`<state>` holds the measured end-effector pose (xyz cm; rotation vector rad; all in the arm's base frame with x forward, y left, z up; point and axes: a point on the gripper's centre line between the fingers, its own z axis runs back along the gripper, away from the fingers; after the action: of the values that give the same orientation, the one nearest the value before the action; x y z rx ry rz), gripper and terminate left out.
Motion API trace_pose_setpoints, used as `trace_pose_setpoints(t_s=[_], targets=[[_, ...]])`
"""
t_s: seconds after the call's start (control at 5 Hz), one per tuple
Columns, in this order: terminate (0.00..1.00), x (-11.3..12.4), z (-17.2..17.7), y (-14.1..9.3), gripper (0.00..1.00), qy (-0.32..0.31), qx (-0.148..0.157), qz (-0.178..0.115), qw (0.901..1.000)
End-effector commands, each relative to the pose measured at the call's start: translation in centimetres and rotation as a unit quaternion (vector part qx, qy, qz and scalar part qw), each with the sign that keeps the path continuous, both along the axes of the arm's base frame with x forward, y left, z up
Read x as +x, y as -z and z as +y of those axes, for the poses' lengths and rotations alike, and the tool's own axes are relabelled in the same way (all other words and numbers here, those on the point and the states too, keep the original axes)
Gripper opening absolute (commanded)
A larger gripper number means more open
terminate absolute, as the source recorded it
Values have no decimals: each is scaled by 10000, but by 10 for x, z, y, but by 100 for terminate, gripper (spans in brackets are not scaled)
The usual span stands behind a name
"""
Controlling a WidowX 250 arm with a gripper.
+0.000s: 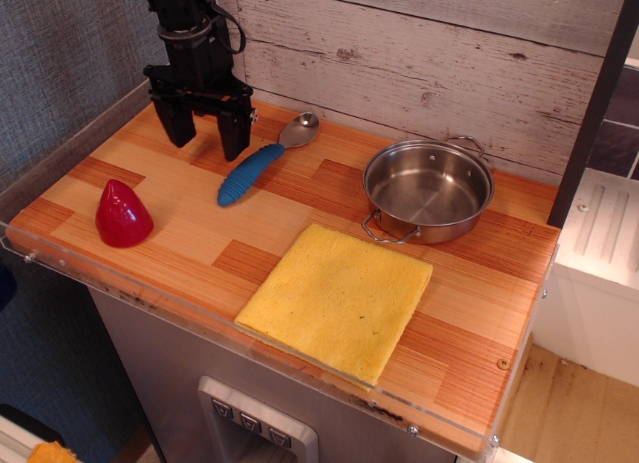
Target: Move the spatula and keep it on yellow cloth
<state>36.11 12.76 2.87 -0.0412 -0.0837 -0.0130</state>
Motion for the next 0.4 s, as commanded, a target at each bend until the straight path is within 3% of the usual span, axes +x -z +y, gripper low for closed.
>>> trace_pose_setpoints(t_s=[0.0,0.2], targets=[[0,7,-14,-39,100,34,129,-575,9983],[0,1,-3,-60,100,-356,149,-875,9954]])
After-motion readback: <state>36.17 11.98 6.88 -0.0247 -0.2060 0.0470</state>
